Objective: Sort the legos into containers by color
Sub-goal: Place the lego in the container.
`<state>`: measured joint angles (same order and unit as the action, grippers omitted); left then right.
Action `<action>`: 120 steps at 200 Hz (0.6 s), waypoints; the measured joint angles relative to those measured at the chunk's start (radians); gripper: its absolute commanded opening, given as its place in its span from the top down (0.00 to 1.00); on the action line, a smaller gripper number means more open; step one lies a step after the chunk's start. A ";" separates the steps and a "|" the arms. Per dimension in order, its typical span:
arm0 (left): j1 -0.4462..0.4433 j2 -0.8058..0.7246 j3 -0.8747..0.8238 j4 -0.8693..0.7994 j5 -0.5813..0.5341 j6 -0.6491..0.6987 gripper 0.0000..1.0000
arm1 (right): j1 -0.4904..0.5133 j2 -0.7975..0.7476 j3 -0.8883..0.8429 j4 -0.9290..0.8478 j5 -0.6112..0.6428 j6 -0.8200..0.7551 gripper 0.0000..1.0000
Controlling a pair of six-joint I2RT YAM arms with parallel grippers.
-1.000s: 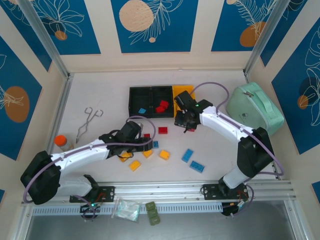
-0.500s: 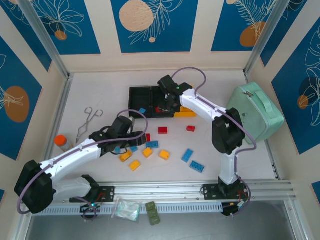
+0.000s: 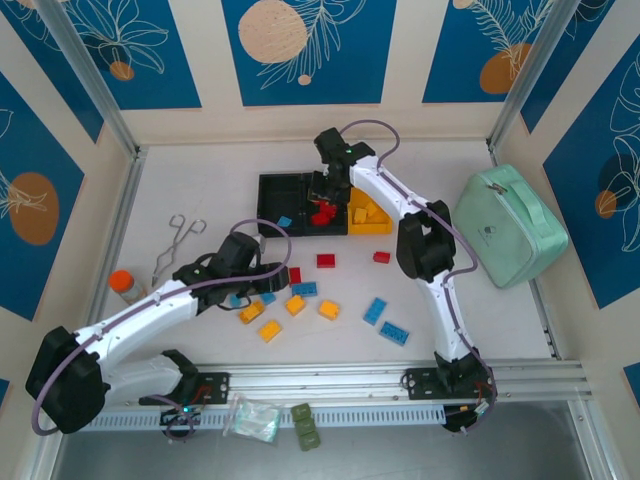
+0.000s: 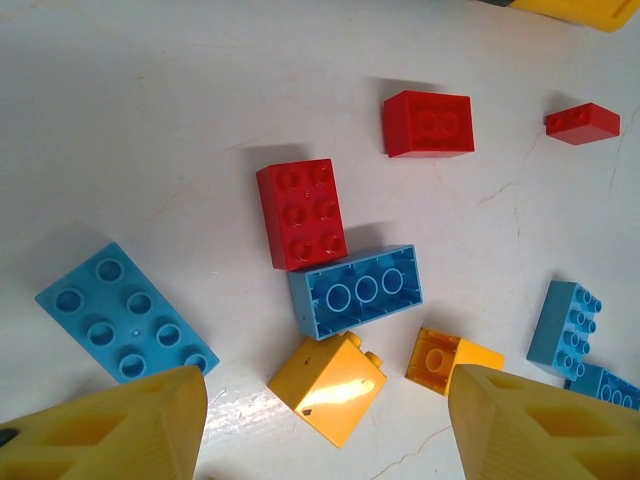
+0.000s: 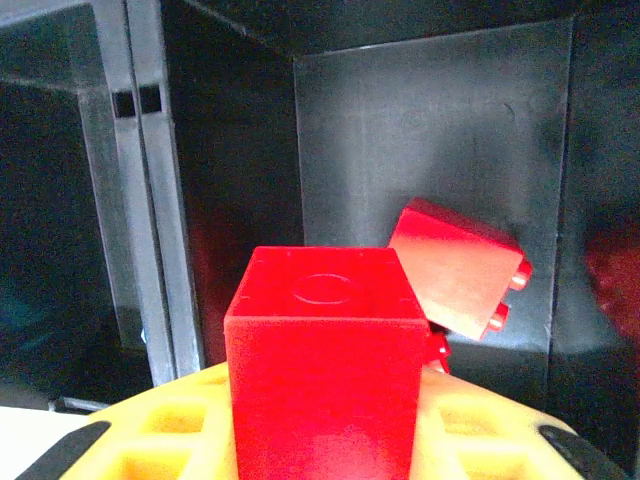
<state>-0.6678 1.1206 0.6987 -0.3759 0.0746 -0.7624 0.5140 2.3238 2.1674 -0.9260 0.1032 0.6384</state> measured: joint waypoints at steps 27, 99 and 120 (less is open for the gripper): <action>0.000 0.000 -0.006 0.000 0.002 0.000 0.35 | -0.003 0.049 0.063 -0.019 -0.024 -0.004 0.64; 0.000 -0.002 -0.013 0.000 0.003 -0.016 0.35 | -0.003 0.074 0.090 -0.048 -0.037 -0.003 0.52; 0.000 -0.012 -0.018 -0.003 0.003 -0.018 0.35 | -0.001 0.074 0.089 -0.048 -0.036 -0.003 0.52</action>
<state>-0.6674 1.1084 0.6811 -0.3794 0.0772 -0.7807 0.5129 2.3978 2.2562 -0.9737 0.0669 0.6350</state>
